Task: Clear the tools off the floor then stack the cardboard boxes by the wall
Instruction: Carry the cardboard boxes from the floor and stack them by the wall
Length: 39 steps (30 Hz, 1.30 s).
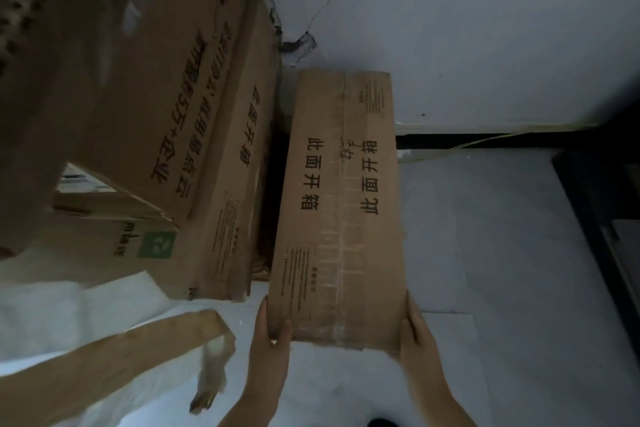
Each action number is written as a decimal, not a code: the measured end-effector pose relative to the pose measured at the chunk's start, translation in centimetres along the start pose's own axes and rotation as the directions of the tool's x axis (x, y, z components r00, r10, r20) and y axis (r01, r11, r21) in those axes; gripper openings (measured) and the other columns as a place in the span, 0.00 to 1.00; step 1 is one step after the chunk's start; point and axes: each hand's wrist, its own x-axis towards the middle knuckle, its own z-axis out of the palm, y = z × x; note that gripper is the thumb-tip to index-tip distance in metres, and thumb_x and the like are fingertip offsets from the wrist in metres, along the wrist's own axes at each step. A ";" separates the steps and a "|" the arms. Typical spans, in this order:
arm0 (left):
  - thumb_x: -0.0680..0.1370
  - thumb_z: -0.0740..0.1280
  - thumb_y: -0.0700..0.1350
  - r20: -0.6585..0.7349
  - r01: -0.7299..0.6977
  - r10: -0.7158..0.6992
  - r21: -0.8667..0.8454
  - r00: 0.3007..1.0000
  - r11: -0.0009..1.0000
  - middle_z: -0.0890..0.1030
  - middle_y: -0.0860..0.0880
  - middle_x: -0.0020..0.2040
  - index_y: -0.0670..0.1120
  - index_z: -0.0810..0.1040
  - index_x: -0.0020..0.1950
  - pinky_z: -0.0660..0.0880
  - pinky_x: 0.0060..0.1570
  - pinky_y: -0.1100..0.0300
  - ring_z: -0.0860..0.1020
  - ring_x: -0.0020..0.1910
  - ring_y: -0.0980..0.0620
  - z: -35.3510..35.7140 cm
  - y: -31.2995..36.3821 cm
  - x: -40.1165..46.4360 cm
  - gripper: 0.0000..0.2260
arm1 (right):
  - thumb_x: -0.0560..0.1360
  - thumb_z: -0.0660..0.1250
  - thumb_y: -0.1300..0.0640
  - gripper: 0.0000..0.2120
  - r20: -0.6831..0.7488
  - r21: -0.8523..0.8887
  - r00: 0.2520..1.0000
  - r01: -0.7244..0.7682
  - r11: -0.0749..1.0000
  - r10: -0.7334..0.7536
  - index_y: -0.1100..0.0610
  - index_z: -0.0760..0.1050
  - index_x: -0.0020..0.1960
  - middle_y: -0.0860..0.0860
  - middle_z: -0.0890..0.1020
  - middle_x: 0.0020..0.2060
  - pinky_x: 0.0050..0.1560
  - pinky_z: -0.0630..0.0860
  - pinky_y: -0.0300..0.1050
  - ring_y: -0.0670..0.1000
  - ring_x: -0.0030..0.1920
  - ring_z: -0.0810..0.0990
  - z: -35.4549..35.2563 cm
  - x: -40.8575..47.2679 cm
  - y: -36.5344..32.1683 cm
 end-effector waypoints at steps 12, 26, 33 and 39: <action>0.79 0.64 0.45 -0.035 0.233 -0.309 -0.578 0.951 0.782 0.73 0.46 0.65 0.46 0.69 0.65 0.69 0.63 0.44 0.71 0.65 0.45 2.3 0.8 3.4 0.15 | 0.82 0.51 0.57 0.22 0.107 -0.015 0.994 0.013 1.000 -0.012 0.47 0.55 0.75 0.43 0.61 0.73 0.70 0.65 0.58 0.48 0.72 0.64 2.0 4.9 -1.1; 0.79 0.63 0.48 -0.006 0.266 -0.312 -0.511 0.950 0.818 0.62 0.47 0.75 0.48 0.63 0.72 0.65 0.65 0.40 0.59 0.74 0.46 -0.2 0.8 4.7 0.22 | 0.82 0.50 0.57 0.23 0.193 -0.147 0.981 0.025 0.989 0.004 0.35 0.49 0.70 0.40 0.57 0.73 0.71 0.62 0.58 0.49 0.73 0.61 3.5 4.0 -1.3; 0.79 0.64 0.50 -0.009 0.245 -0.250 -0.166 0.968 0.955 0.60 0.47 0.75 0.51 0.57 0.76 0.65 0.68 0.46 0.62 0.73 0.47 -2.0 3.6 -0.4 0.28 | 0.81 0.56 0.56 0.29 0.308 -0.315 0.952 0.100 0.944 0.002 0.52 0.45 0.76 0.42 0.55 0.72 0.67 0.52 0.29 0.43 0.72 0.55 1.6 0.0 -7.9; 0.79 0.63 0.50 0.181 -0.012 -0.026 0.206 0.983 0.979 0.63 0.51 0.74 0.54 0.54 0.76 0.60 0.67 0.60 0.63 0.71 0.54 -6.5 10.5 -11.3 0.28 | 0.80 0.57 0.54 0.27 0.503 -0.339 0.860 0.289 0.895 -0.087 0.40 0.45 0.71 0.25 0.53 0.62 0.55 0.50 0.13 0.19 0.60 0.54 -2.9 -10.1 -18.9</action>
